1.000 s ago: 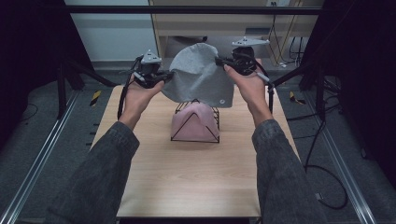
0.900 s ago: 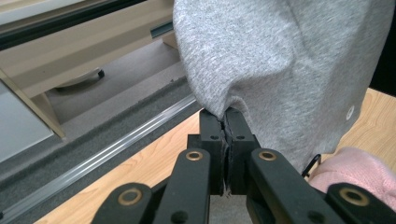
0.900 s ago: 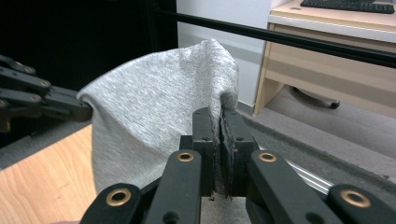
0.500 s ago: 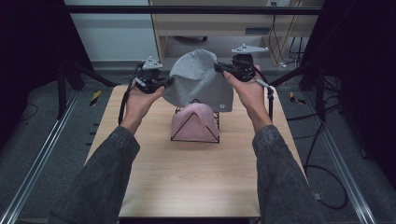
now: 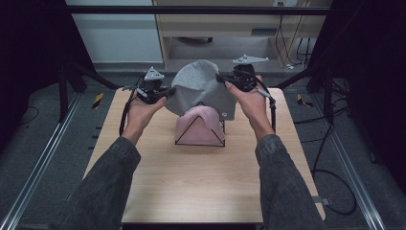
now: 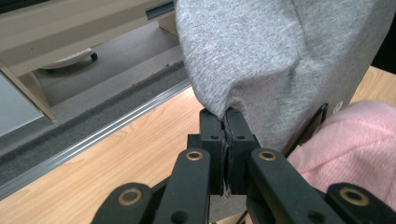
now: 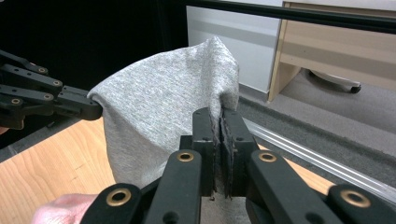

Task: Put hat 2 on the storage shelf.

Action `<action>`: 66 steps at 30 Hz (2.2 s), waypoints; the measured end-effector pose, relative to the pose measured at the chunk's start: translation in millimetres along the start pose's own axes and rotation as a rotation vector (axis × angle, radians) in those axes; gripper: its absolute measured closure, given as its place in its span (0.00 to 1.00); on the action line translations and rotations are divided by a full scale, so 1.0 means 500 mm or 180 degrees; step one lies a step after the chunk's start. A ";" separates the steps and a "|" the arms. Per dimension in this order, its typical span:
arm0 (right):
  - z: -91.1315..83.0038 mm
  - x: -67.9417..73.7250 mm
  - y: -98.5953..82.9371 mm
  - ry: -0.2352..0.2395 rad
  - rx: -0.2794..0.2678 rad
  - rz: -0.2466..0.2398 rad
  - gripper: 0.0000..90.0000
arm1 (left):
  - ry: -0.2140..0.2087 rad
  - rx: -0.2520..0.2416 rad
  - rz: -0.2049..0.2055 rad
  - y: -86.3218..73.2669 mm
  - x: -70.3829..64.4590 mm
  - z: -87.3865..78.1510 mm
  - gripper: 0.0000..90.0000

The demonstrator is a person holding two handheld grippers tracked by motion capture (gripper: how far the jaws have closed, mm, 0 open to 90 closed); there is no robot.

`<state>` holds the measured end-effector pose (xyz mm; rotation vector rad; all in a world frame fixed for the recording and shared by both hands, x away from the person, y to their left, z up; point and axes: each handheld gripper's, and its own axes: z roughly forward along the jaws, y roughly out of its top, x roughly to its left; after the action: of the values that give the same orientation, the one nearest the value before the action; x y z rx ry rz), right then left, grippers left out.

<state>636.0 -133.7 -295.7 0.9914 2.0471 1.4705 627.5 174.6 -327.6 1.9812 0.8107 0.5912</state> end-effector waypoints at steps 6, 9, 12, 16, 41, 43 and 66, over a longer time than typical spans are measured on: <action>-0.006 0.004 -0.008 0.0002 0.0023 -0.0024 0.95 | -0.0016 0.0018 -0.0012 -0.013 -0.007 0.003 0.98; -0.008 0.005 -0.015 0.0011 0.0035 -0.0014 0.95 | -0.0013 0.0030 0.0004 -0.016 -0.011 0.004 0.98; -0.010 0.006 -0.026 0.0021 0.0069 -0.0024 0.95 | -0.0018 0.0042 -0.0002 -0.023 -0.012 0.004 0.98; -0.011 0.006 -0.037 0.0036 0.0107 -0.0023 0.95 | -0.0035 0.0066 -0.0027 -0.035 -0.014 0.009 0.98; 0.017 0.013 -0.094 0.0110 0.0352 -0.0054 0.95 | -0.0029 0.0243 -0.0142 -0.114 -0.008 0.027 0.98; 0.020 0.015 -0.096 0.0110 0.0373 -0.0063 0.95 | -0.0025 0.0252 -0.0159 -0.120 -0.006 0.027 0.98; 0.043 0.022 -0.130 0.0109 0.0589 -0.0076 0.94 | -0.0067 0.0447 -0.0191 -0.168 -0.010 0.044 0.98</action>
<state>624.5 -123.7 -363.4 1.0140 2.2440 1.3129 612.9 191.6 -411.4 2.0787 0.9170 0.4893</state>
